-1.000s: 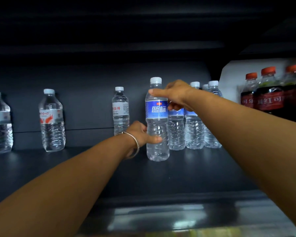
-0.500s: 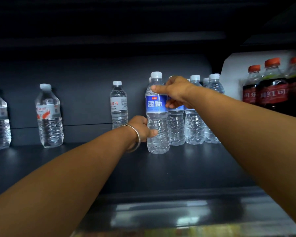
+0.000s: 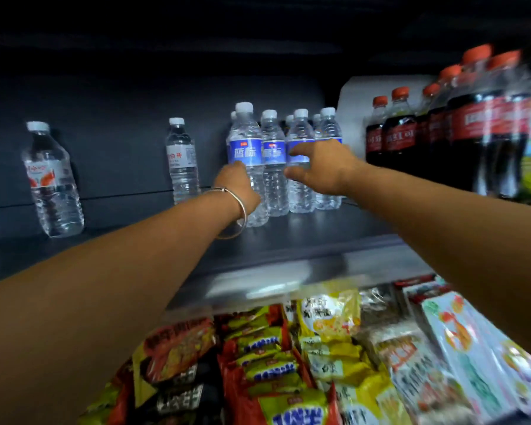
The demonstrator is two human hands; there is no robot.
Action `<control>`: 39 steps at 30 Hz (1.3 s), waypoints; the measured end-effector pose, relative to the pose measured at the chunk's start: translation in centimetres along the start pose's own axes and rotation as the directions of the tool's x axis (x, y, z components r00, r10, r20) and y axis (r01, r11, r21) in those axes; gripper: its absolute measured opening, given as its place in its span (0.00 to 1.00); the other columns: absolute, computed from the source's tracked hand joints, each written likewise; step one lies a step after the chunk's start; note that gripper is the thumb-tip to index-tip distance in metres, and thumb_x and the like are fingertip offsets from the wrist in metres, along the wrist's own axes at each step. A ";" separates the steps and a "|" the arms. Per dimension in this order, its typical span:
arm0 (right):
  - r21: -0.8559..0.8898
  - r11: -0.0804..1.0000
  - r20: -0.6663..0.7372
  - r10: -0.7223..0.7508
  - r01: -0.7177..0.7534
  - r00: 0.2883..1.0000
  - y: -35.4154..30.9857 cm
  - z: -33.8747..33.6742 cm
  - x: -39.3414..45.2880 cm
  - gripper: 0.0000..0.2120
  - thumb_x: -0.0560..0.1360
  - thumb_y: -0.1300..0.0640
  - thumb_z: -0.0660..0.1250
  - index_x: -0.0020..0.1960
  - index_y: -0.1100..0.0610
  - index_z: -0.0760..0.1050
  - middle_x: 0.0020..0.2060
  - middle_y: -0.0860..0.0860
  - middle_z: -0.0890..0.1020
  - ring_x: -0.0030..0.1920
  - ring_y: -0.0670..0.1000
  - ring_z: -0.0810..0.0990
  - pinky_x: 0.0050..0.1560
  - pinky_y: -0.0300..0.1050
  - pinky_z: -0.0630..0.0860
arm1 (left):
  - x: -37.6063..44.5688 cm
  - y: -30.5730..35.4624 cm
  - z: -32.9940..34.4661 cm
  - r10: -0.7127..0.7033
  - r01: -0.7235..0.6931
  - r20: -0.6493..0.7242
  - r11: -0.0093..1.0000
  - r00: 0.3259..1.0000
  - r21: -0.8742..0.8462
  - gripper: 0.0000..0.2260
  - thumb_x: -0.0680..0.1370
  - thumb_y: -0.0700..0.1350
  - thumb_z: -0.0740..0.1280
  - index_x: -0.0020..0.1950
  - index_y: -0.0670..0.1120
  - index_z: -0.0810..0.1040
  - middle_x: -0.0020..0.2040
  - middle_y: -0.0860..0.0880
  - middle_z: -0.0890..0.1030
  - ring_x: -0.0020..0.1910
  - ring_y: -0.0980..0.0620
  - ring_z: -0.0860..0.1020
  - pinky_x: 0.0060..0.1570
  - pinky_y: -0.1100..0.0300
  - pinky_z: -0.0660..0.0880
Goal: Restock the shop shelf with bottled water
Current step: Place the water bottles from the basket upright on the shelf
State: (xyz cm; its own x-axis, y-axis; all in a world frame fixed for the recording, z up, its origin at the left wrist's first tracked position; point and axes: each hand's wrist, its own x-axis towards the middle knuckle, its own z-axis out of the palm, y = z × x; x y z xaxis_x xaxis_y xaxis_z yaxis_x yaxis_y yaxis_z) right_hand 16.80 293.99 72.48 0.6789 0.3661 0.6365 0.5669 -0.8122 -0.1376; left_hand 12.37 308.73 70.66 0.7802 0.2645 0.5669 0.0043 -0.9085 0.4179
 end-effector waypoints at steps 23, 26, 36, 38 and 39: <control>-0.223 0.967 0.546 0.231 -0.126 0.805 6.4 20.5 -45.4 0.20 0.74 0.58 0.63 0.65 0.57 0.71 0.59 0.57 0.78 0.61 0.60 0.72 0.58 0.50 0.67 | -38.8 -6.7 26.0 0.442 -0.506 0.594 0.860 0.672 -0.066 0.23 0.74 0.37 0.63 0.69 0.47 0.64 0.65 0.46 0.66 0.66 0.44 0.65 0.60 0.50 0.65; -0.100 0.978 0.626 0.205 -0.183 0.753 6.7 27.7 -51.1 0.20 0.69 0.61 0.66 0.60 0.59 0.75 0.53 0.60 0.80 0.55 0.62 0.77 0.50 0.50 0.73 | -43.7 -10.9 32.0 0.392 -0.495 0.685 0.867 0.614 -0.052 0.22 0.74 0.40 0.63 0.68 0.48 0.65 0.65 0.47 0.67 0.66 0.44 0.66 0.59 0.51 0.65; 0.045 0.875 0.881 0.193 -0.483 0.433 5.1 47.0 -65.2 0.26 0.77 0.48 0.63 0.72 0.53 0.62 0.69 0.51 0.70 0.67 0.52 0.68 0.68 0.45 0.62 | -54.6 -23.7 45.4 0.141 -0.343 0.854 0.938 0.501 0.047 0.25 0.76 0.40 0.65 0.71 0.51 0.62 0.69 0.50 0.65 0.70 0.50 0.63 0.70 0.57 0.61; 0.118 0.810 0.894 0.165 -0.574 0.416 4.5 49.6 -66.1 0.27 0.77 0.47 0.64 0.72 0.52 0.61 0.70 0.50 0.68 0.68 0.51 0.67 0.68 0.43 0.61 | -55.5 -25.3 46.7 0.128 -0.355 0.864 0.933 0.487 0.061 0.26 0.76 0.40 0.65 0.71 0.51 0.60 0.69 0.50 0.65 0.69 0.51 0.64 0.70 0.59 0.61; 0.150 0.777 0.900 0.148 -0.611 0.409 4.2 50.7 -66.4 0.28 0.76 0.47 0.65 0.72 0.52 0.61 0.71 0.49 0.68 0.68 0.50 0.67 0.68 0.41 0.61 | -55.7 -26.0 47.2 0.122 -0.369 0.872 0.927 0.474 0.071 0.27 0.76 0.41 0.65 0.72 0.51 0.60 0.69 0.51 0.65 0.69 0.51 0.64 0.70 0.60 0.61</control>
State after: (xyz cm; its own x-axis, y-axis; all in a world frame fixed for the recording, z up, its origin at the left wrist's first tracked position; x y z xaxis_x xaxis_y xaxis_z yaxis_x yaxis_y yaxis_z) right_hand -2.24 289.34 -8.87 0.7818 0.4383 -0.4435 0.0952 -0.7869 -0.6097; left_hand -1.70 302.40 -5.27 0.9159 -0.2677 -0.2991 -0.2397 -0.9624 0.1275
